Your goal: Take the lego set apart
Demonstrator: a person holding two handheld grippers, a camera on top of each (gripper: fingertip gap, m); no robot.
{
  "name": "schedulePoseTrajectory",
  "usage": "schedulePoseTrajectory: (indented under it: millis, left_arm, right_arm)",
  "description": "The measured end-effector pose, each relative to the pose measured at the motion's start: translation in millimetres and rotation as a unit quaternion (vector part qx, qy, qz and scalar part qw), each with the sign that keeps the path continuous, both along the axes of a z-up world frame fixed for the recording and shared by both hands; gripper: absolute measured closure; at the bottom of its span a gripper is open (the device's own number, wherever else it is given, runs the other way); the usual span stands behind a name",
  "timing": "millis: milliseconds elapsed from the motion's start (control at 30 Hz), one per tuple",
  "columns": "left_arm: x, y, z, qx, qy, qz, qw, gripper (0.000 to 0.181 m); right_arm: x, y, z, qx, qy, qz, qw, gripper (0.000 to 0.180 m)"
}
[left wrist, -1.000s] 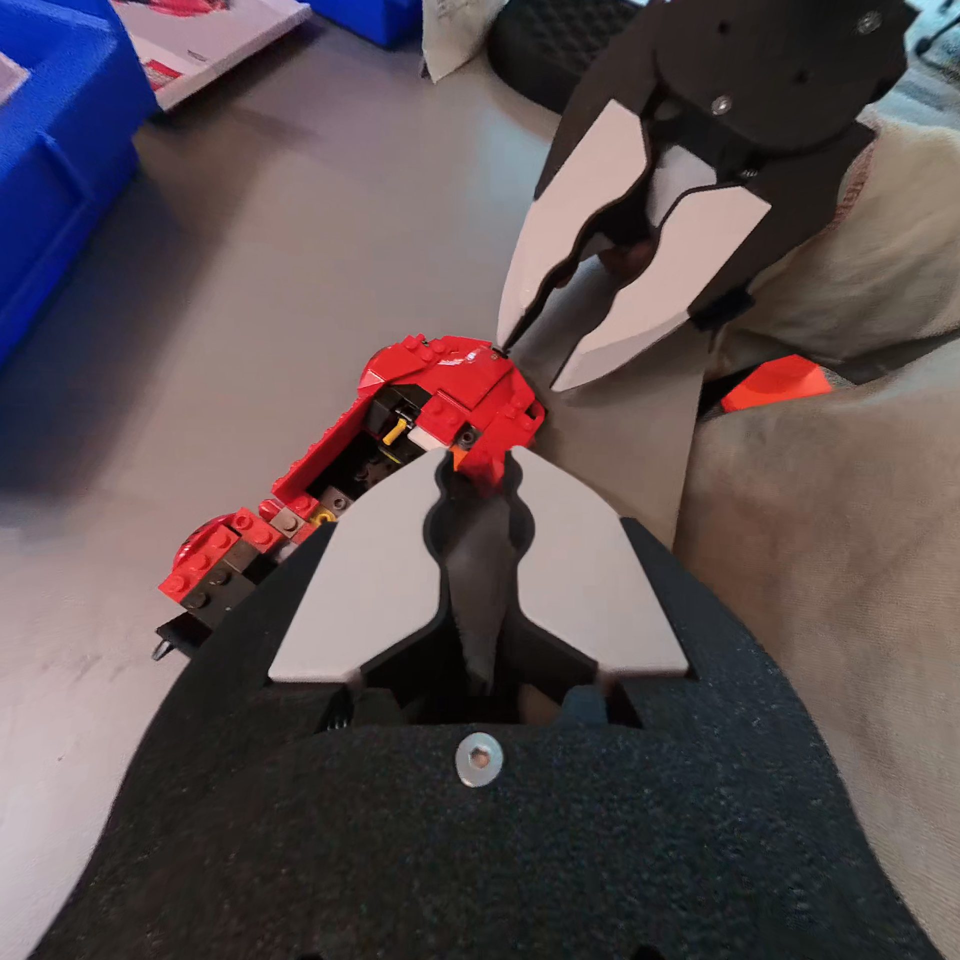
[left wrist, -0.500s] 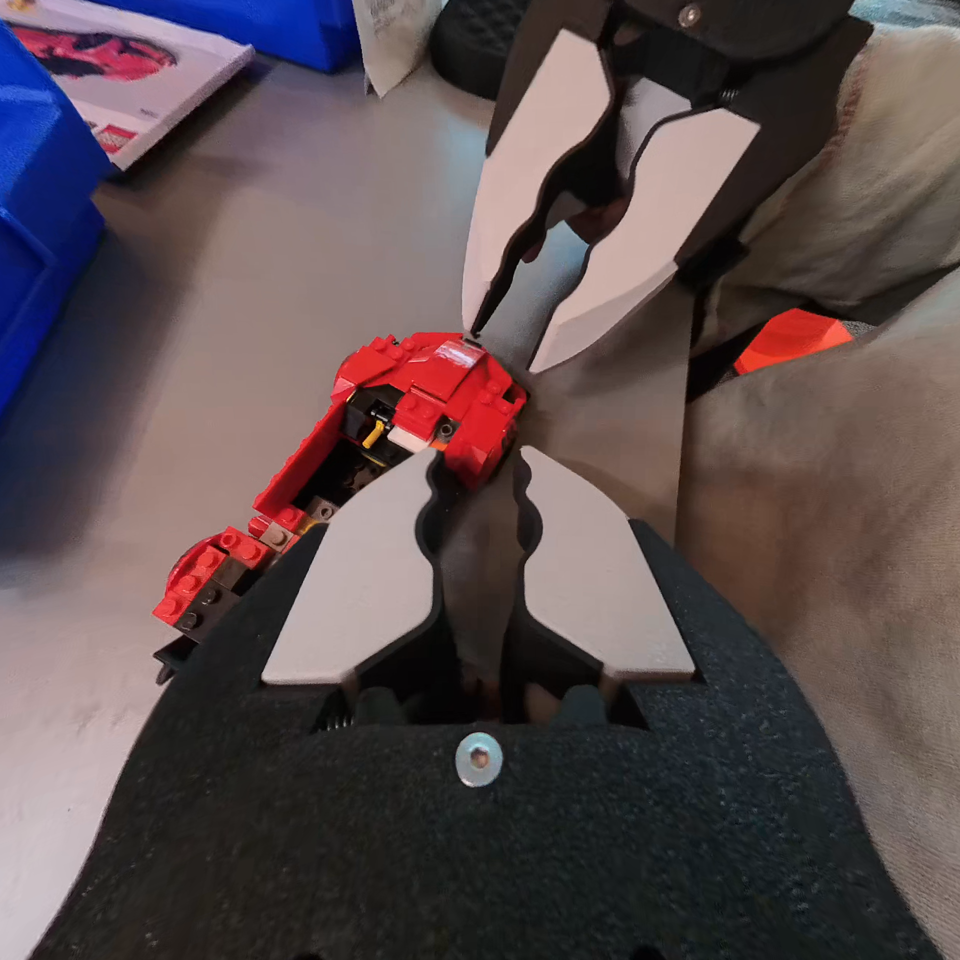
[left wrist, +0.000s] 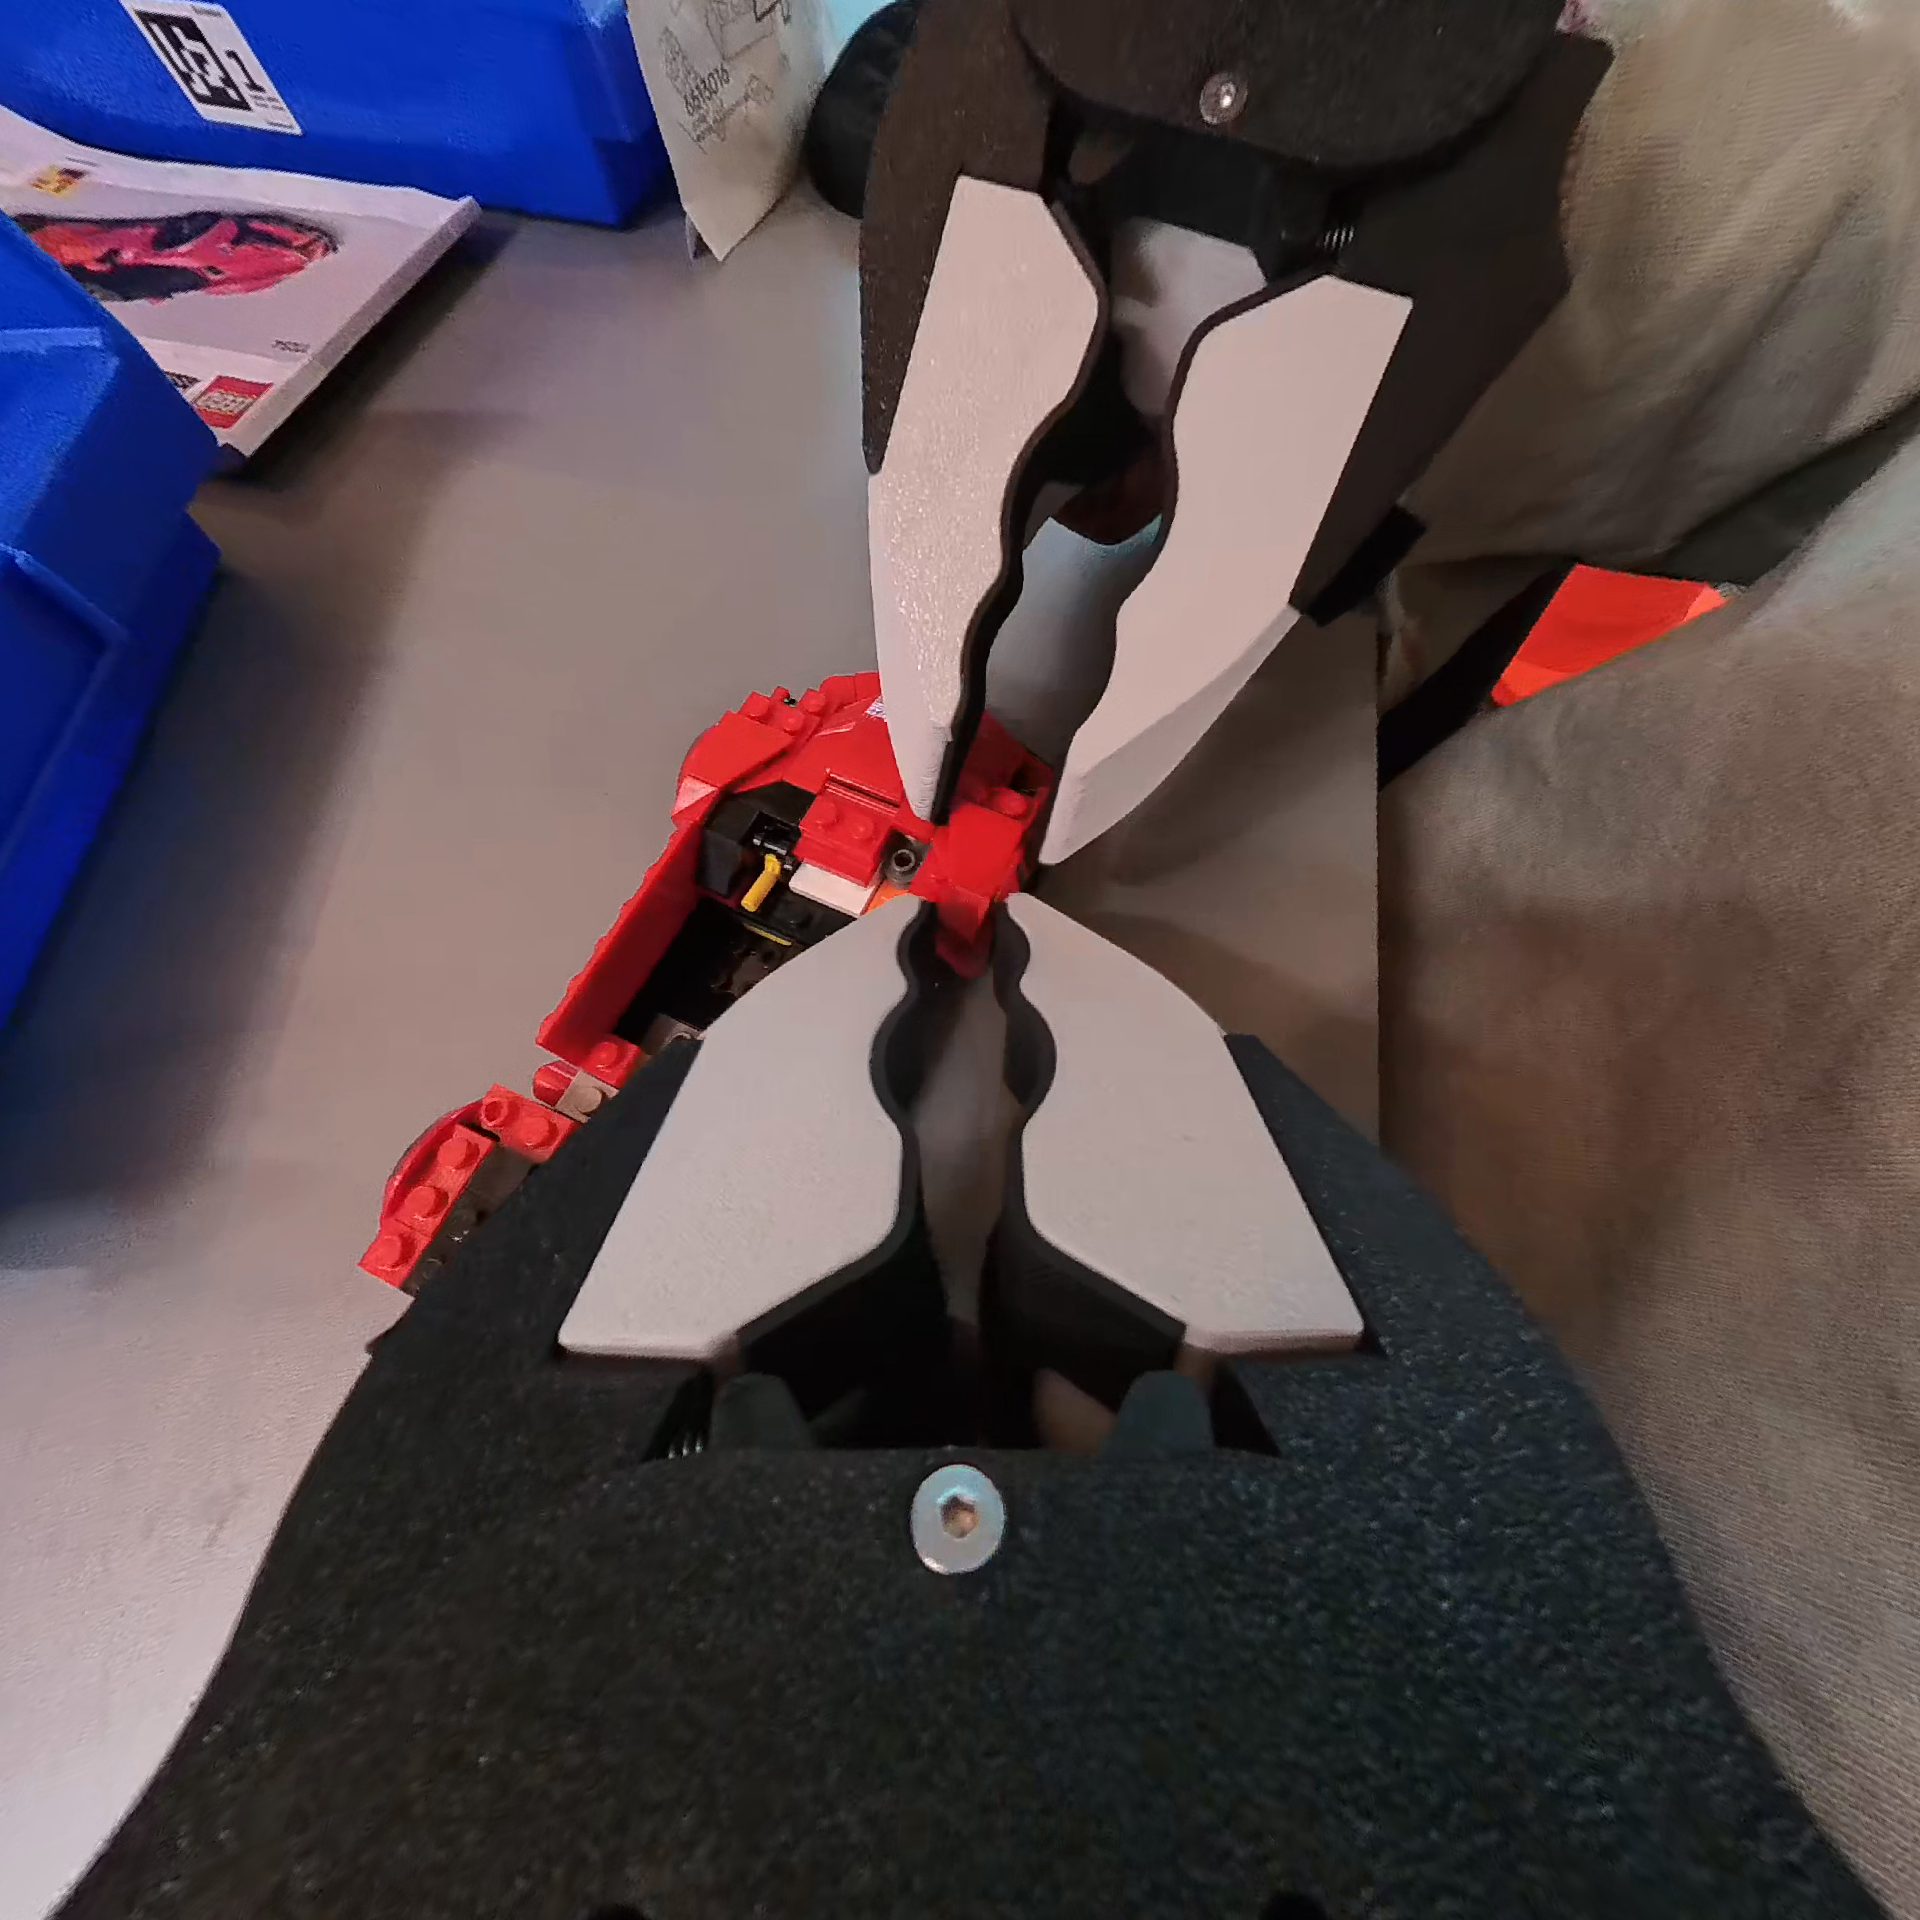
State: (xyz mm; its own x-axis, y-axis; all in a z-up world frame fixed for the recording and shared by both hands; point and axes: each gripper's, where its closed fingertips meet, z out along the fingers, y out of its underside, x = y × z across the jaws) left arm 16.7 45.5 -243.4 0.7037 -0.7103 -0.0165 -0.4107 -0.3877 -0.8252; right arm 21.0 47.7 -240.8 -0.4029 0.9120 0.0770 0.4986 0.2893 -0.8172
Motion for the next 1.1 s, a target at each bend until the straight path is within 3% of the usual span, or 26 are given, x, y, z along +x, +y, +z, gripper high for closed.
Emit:
schedulePoseTrajectory:
  millis: [467, 500, 600, 667, 800, 1100]
  left_arm:
    - [0.2, -0.5, -0.3, -0.035, -0.033, 0.017, 0.999, 0.172]
    - [-1.0, 1.0, -0.2, -0.035, -0.034, 0.024, 0.999, 0.172]
    - [-0.1, 0.5, -0.3, -0.032, -0.029, 0.017, 0.999, 0.172]
    - [-0.2, -0.1, 0.0, -0.028, -0.027, 0.015, 0.999, 0.172]
    - [0.5, -0.6, 0.3, -0.012, -0.013, 0.009, 1.000, 0.172]
    - [3.5, -2.1, 0.8, 0.005, -0.003, 0.000, 1.000, 0.173]
  right_arm:
    - [0.9, -1.4, 2.1, 0.073, 0.018, 0.050, 0.996, 0.165]
    - [1.8, -8.7, 6.1, 0.068, 0.032, 0.071, 0.995, 0.180]
    - [-0.4, -3.2, 4.2, 0.089, 0.032, 0.052, 0.994, 0.180]
    - [-0.5, 0.0, 9.3, 0.045, 0.042, 0.038, 0.997, 0.180]
    - [5.8, -5.4, 2.3, -0.011, 0.003, 0.071, 0.997, 0.158]
    - [-0.5, -6.4, -6.6, 0.024, -0.086, 0.127, 0.988, 0.159]
